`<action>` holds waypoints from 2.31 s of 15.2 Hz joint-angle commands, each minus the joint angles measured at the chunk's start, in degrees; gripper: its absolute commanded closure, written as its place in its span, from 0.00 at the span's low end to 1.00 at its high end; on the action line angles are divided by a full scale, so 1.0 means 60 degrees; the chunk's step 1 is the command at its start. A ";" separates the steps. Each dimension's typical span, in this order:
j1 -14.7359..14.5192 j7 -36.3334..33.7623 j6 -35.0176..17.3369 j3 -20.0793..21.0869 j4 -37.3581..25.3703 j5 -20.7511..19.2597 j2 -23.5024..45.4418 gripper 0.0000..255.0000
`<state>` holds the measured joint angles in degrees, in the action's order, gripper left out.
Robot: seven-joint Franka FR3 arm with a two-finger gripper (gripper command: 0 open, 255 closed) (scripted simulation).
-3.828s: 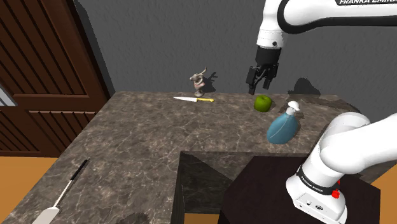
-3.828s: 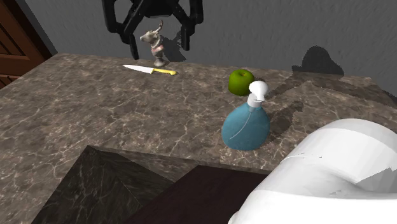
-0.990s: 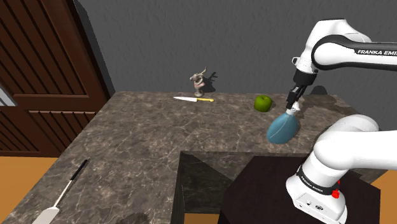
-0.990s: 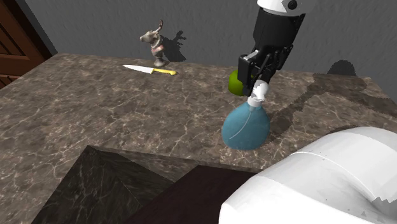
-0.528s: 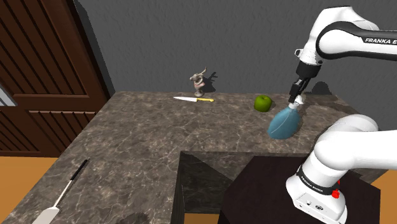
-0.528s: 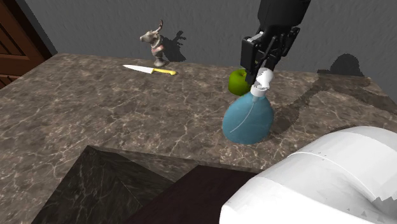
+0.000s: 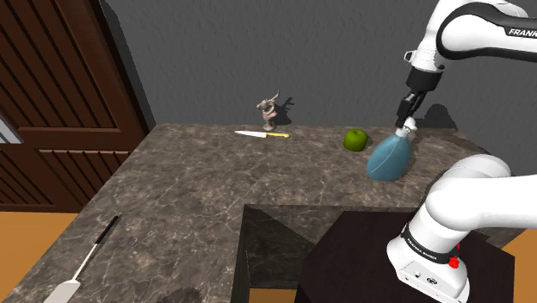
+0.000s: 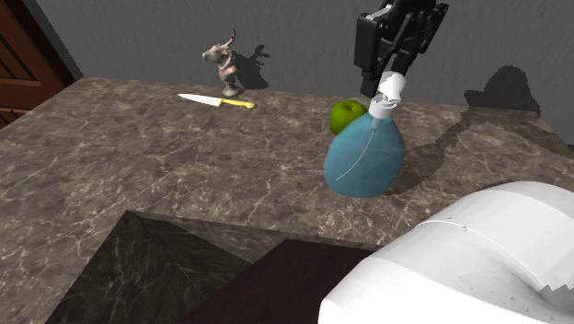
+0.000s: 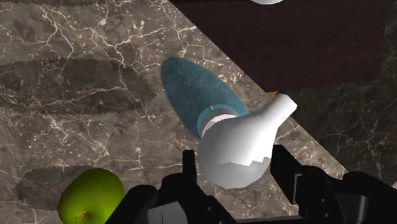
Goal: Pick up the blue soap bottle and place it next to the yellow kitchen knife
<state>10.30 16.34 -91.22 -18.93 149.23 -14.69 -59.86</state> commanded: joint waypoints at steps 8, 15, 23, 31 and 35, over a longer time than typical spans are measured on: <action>-0.0151 0.0031 0.0960 0.0257 -0.1310 0.0267 0.0347 1.00; -0.0256 0.0060 0.1677 0.0416 -0.2392 0.0439 0.0713 1.00; -0.0365 0.0106 0.2493 0.0556 -0.3709 0.0605 0.1216 1.00; -0.0467 0.0168 0.3320 0.0655 -0.5125 0.0744 0.1808 1.00; -0.0517 0.0206 0.3745 0.0689 -0.5878 0.0804 0.2139 1.00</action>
<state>7.28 17.49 -69.45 -14.82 115.24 -9.95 -47.60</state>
